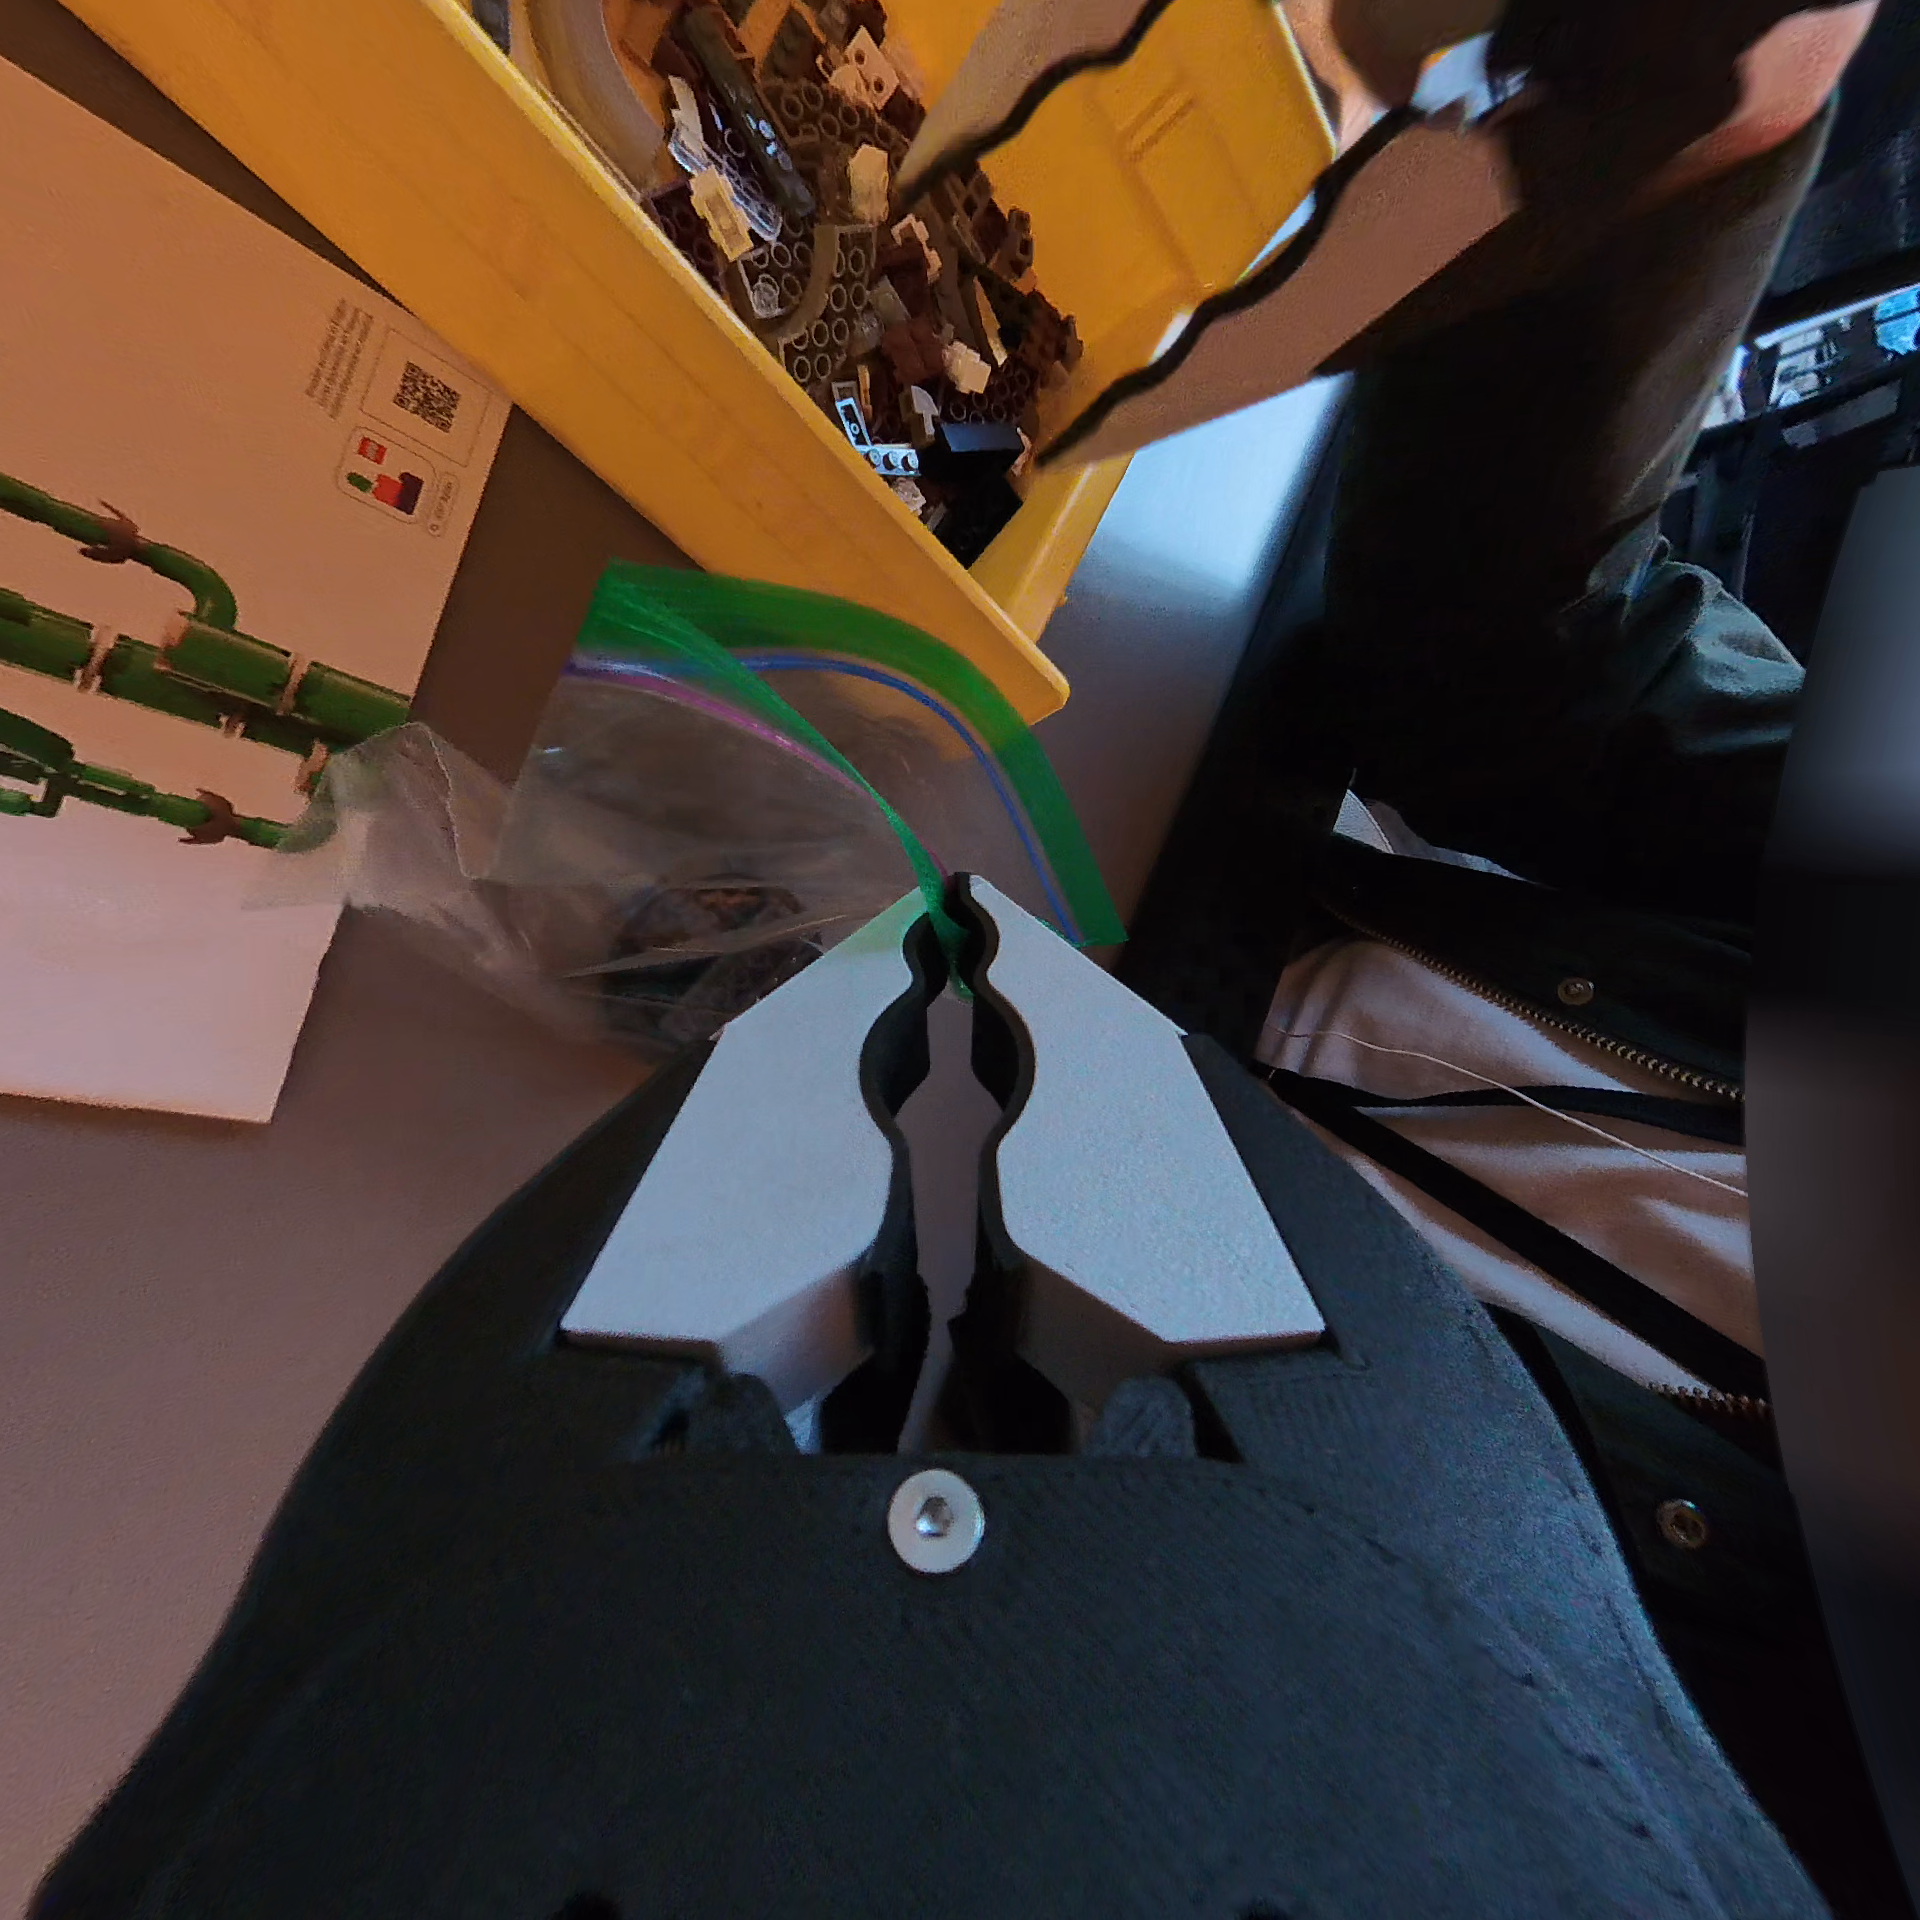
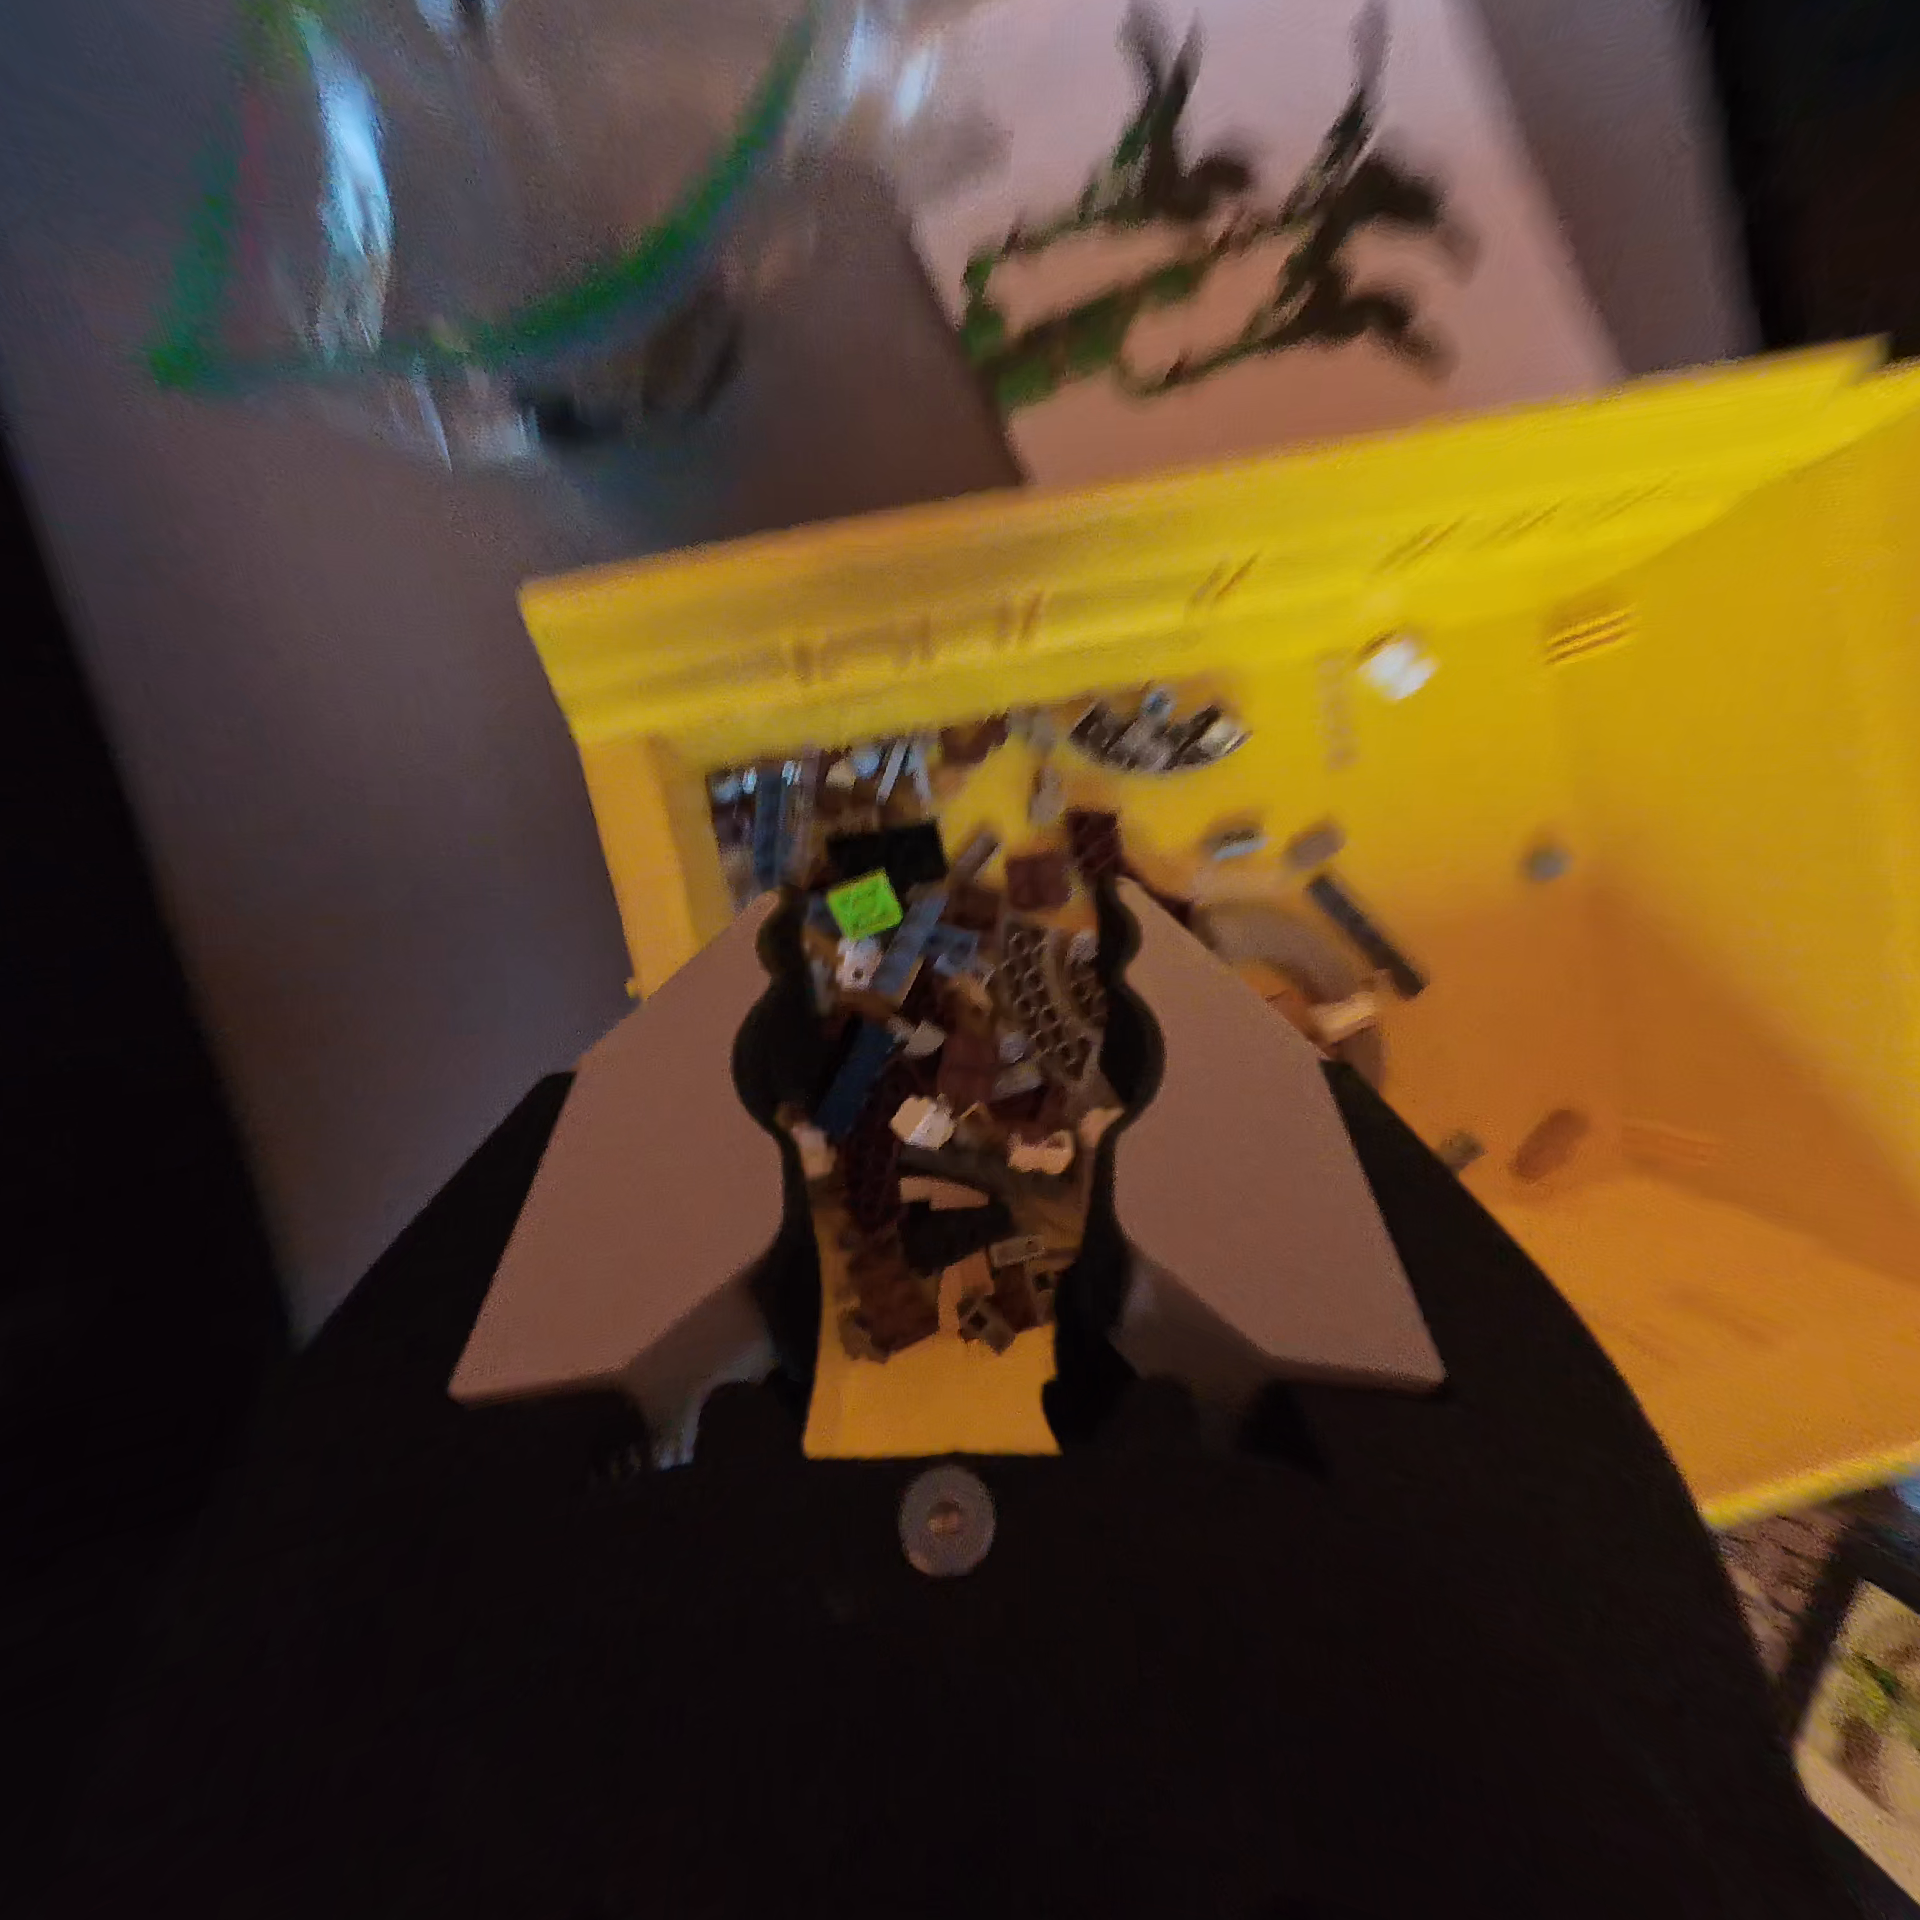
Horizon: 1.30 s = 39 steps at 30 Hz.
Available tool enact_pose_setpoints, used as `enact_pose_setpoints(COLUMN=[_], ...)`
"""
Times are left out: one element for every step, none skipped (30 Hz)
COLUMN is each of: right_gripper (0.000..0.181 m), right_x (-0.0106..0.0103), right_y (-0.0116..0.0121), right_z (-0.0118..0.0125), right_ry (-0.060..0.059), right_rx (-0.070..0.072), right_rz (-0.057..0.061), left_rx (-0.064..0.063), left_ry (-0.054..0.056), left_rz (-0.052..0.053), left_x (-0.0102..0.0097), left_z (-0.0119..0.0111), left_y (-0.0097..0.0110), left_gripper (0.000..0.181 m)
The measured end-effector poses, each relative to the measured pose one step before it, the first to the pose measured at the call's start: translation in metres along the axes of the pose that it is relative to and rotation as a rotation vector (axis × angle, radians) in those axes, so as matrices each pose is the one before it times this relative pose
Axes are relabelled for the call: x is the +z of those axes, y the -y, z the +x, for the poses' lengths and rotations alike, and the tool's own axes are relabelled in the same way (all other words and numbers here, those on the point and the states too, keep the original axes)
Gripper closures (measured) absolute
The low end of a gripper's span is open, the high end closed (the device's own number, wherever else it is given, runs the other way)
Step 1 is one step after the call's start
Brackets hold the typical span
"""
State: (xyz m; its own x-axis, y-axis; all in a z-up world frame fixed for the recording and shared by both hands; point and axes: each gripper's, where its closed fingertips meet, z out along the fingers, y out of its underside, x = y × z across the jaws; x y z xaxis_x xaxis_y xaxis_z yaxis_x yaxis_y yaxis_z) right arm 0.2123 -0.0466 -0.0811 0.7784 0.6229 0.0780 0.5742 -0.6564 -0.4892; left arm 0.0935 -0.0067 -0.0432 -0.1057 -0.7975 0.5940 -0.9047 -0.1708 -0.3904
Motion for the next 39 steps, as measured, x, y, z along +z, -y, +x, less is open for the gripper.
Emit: enact_pose_setpoints(right_gripper=[0.119, 0.113, 0.106, 0.106, 0.107, 0.107, 0.111, 0.113, 0.117, 0.123, 0.13, 0.133, 0.142, 0.144, 0.145, 0.145, 0.145, 0.145, 0.145, 0.146, 0.146, 0.146, 0.146, 0.146, 0.147, 0.147, 0.146, 0.146, 0.146, 0.145, 0.139, 0.129, 0.127, 0.127, 0.128, 0.133, 0.135, 0.132, 0.131], right_x=[0.01281, 0.01355, 0.01298, 0.01157, 0.00975, 0.00734, 0.00292, -0.00037, 0.00007, 0.00154, 0.00296, 0.00186, 0.0003, 0.00015, -0.00028, -0.00096, -0.00275, -0.00575, -0.00927, -0.01321, -0.01638, -0.01777, -0.01638, -0.01178, -0.00478, 0.00277, 0.00866, 0.01234, 0.01351, 0.01235, 0.00952, 0.00468, -0.00199, -0.00844, -0.01334, -0.01634, -0.01578, -0.0101, -0.00304], right_y=[-0.01175, -0.00679, -0.00329, -0.00387, -0.00416, -0.00044, 0.00265, 0.00394, 0.00204, 0.00079, -0.00018, 0.00098, 0.00049, -0.00077, -0.00048, -0.00093, -0.00109, 0.00091, 0.00397, 0.00786, 0.01314, 0.02004, 0.02653, 0.02944, 0.02561, 0.01658, 0.00567, -0.00395, -0.01148, -0.01353, -0.00969, -0.006, -0.00384, -0.00119, -0.00118, -0.00644, -0.01494, -0.01899, -0.02102], right_z=[-0.00603, -0.00478, 0.00082, 0.00086, -0.00236, -0.00173, -0.00347, 0.00129, 0.00352, 0.00148, -0.00085, 0.00176, 0.0018, 0.00083, -0.00008, -0.00027, 0.00209, 0.00372, 0.00303, 0.00208, 0.00083, -0.00252, -0.00723, -0.00952, -0.0097, -0.01023, -0.00971, -0.00354, 0.00368, 0.00514, 0.00343, 0.00199, 0.00161, 0.00494, 0.00917, 0.0161, 0.0222, 0.01646, 0.00579], right_ry=[0.0513, 0.0388, 0.0049, 0.0053, 0.0241, 0.0183, 0.0309, 0.0002, -0.0187, -0.0057, 0.0092, -0.0068, -0.0084, -0.0064, -0.004, -0.0043, -0.0186, -0.027, -0.0218, -0.019, -0.0224, -0.0146, 0.0016, 0.008, 0.01, 0.0212, 0.0288, 0.0056, -0.0297, -0.0355, -0.0261, -0.0136, -0.0028, -0.0163, -0.028, -0.0494, -0.0608, -0.0125, 0.0469], right_rx=[-0.0059, -0.0186, -0.022, -0.0079, 0.008, 0.0118, 0.0131, 0.0168, 0.0024, 0.0009, 0.0029, 0.0019, 0.0018, -0.006, -0.0131, -0.0137, -0.0131, -0.0074, 0.0032, 0.0049, -0.0001, -0.0124, -0.0283, -0.0373, -0.0388, -0.0381, -0.0278, -0.0127, -0.0072, -0.0106, -0.0064, 0.003, 0.0003, 0.0046, 0.0216, 0.0545, 0.095, 0.1149, 0.0973], right_rz=[-0.0533, -0.04, -0.0305, -0.0356, -0.0416, -0.0201, 0.0037, 0.0191, 0.0107, 0.0023, -0.0044, 0.0008, -0.0008, -0.0056, -0.003, -0.0035, -0.0036, 0.0125, 0.0328, 0.0528, 0.0743, 0.099, 0.1227, 0.1302, 0.1063, 0.0592, 0.0067, -0.0398, -0.0779, -0.0896, -0.0618, -0.0379, -0.0193, 0.01, 0.0261, 0.0154, -0.0163, -0.033, -0.0506], left_rx=[-0.001, -0.0008, -0.0008, -0.0004, 0.0001, 0.0009, 0.0012, 0.0008, 0.0006, 0.0005, -0.0002, -0.0001, -0.0001, 0.0001, 0.001, 0.0007, -0.0001, -0.0006, -0.0008, -0.0003, 0.0008, 0.0016, 0.0023, 0.0027, 0.0016, 0.0004, 0.0002, 0.0004, 0.0007, 0.0011, 0.0005, -0.0015, -0.0028, -0.0025, -0.0023, -0.0022, -0.0018, -0.001, -0.0008], left_ry=[0.002, 0.001, 0.0004, 0.0004, -0.0002, -0.0004, 0.0, -0.0004, -0.0008, -0.0003, -0.0007, -0.0012, -0.0003, 0.0006, 0.001, 0.0009, 0.0004, -0.0007, -0.0018, -0.0022, -0.0023, -0.0023, -0.0029, -0.0035, -0.0028, -0.0013, -0.0001, 0.0006, 0.0017, 0.0024, 0.0019, 0.0018, 0.0026, 0.0026, 0.0004, -0.0022, -0.0009, 0.0028, 0.0034], left_rz=[0.0019, 0.0014, 0.0008, 0.0006, -0.0001, -0.0007, -0.0004, -0.0009, -0.0009, -0.0002, -0.0016, -0.0022, -0.0003, 0.0007, 0.0011, 0.0012, 0.0008, 0.0004, 0.0001, -0.0006, -0.0034, -0.0057, -0.0061, -0.006, -0.0058, -0.0043, -0.0018, 0.0003, 0.0007, 0.0003, 0.0007, 0.0022, 0.0026, 0.0034, 0.0047, 0.005, 0.0046, 0.0043, 0.0039], left_x=[-0.00107, -0.00088, -0.0006, -0.00045, -0.00016, -0.0001, -0.00004, 0.00005, 0.0002, 0.00016, 0.00024, 0.00019, -0.00006, -0.00023, -0.00037, -0.00031, -0.00017, 0.00008, 0.0004, 0.00096, 0.00148, 0.00197, 0.00217, 0.00219, 0.00203, 0.00143, 0.00093, 0.00038, -0.00006, -0.00037, -0.00065, -0.00098, -0.00113, -0.00135, -0.00145, -0.00159, -0.00156, -0.00148, -0.00102], left_z=[-0.00054, -0.00033, -0.00032, -0.00019, 0.00009, 0.00014, 0.00006, 0.00016, 0.00014, 0.00002, -0.00001, 0.00006, 0.00006, -0.00002, 0.00008, -0.00004, -0.00014, -0.00001, -0.00005, 0.00007, 0.00026, 0.00051, 0.00062, 0.00076, 0.00072, 0.00044, 0.00026, 0.0004, 0.00016, 0.00009, -0.00009, -0.00038, -0.00101, -0.00097, -0.00079, -0.00022, -0.00034, -0.00062, -0.00078], left_y=[-0.00011, -0.00017, -0.00007, -0.00003, -0.00016, -0.00016, -0.00003, -0.00016, -0.00002, 0.00001, -0.00018, -0.00027, -0.00013, 0.00002, -0.00006, 0.00003, 0.0001, 0.00012, 0.00024, 0.00032, 0.00007, -0.00006, -0.00008, -0.00017, -0.00016, -0.00021, -0.00001, 0.00017, -0.00002, -0.00017, -0.00024, -0.00012, 0.00004, 0.00006, 0.00032, 0.00026, 0.00019, 0.00015, 0.00031], left_gripper=[0.181, 0.181, 0.181, 0.181, 0.181, 0.181, 0.181, 0.181, 0.181, 0.181, 0.181, 0.181, 0.181, 0.181, 0.181, 0.181, 0.181, 0.181, 0.181, 0.181, 0.181, 0.181, 0.181, 0.181, 0.181, 0.181, 0.181, 0.181, 0.181, 0.181, 0.181, 0.181, 0.181, 0.181, 0.181, 0.181, 0.181, 0.181, 0.181])
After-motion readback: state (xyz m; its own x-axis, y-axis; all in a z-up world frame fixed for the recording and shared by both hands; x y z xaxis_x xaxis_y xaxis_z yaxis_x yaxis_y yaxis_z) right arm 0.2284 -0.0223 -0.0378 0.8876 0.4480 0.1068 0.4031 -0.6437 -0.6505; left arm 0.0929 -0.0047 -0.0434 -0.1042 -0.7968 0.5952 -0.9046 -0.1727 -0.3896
